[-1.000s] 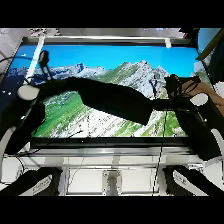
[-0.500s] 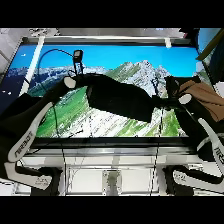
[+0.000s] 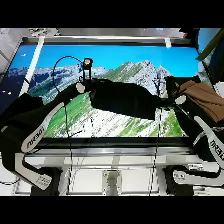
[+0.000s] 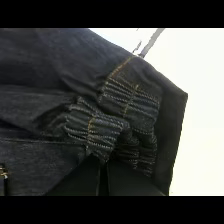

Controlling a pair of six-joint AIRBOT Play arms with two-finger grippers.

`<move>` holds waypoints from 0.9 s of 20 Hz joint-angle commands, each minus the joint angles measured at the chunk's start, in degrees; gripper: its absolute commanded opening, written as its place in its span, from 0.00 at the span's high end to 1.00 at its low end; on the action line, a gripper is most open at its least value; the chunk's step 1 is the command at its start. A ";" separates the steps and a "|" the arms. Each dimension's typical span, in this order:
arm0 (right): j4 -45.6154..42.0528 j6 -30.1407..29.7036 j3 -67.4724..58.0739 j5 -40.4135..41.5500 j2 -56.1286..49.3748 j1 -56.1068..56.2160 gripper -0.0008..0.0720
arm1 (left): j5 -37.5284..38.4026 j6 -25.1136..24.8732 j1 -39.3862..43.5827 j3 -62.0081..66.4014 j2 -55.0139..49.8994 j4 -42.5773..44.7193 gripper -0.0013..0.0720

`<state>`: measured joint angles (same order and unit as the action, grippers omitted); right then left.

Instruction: Fold the clothes and pants, and hang the long-sleeved shirts on hangers.

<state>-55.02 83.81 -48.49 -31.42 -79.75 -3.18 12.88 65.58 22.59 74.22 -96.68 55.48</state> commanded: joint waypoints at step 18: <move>7.52 -10.49 -14.36 -43.89 -8.31 -14.05 0.20 | 32.63 0.00 -2.60 0.09 26.88 3.06 0.11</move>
<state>-52.27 76.66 -62.72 -73.47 -83.83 -16.19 40.95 65.58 20.01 74.30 -71.09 58.08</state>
